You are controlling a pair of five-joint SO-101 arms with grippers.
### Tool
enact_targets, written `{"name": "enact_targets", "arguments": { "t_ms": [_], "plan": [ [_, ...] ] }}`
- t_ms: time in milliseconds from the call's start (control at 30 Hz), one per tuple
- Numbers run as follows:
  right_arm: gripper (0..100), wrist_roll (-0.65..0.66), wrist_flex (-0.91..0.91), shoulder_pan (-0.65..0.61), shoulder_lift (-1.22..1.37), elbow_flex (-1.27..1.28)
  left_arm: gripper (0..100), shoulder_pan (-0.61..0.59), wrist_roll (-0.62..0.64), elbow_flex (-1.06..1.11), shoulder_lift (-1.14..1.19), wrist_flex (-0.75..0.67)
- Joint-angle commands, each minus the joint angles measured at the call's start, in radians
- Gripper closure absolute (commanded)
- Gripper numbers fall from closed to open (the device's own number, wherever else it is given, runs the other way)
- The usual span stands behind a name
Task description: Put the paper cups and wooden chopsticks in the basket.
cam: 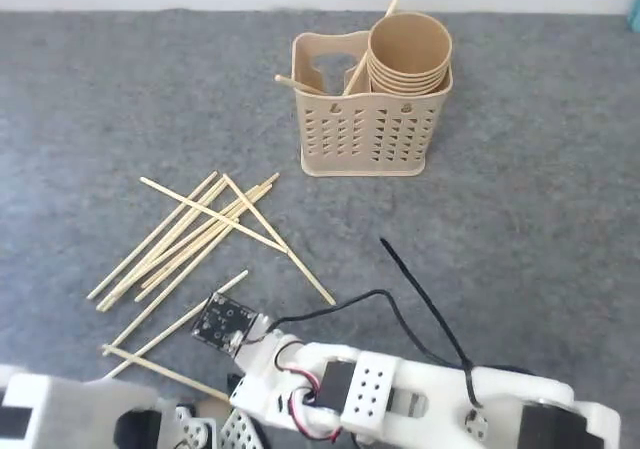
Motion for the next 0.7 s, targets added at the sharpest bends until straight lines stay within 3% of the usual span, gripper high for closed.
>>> {"name": "enact_targets", "arguments": {
  "t_ms": [0,200,667],
  "plan": [
    [84.7,0.0,0.061,-0.027,-0.047,-0.054,99,-0.011,0.025,-0.056,-0.011,-0.04],
    [84.7,0.026,0.24,-0.094,-0.074,-0.026,99,-0.011,0.04,-0.082,-0.003,-0.06],
    [84.7,0.026,0.251,-0.185,-0.076,0.003,99,-0.011,0.04,-0.085,-0.003,-0.057]
  ]
}}
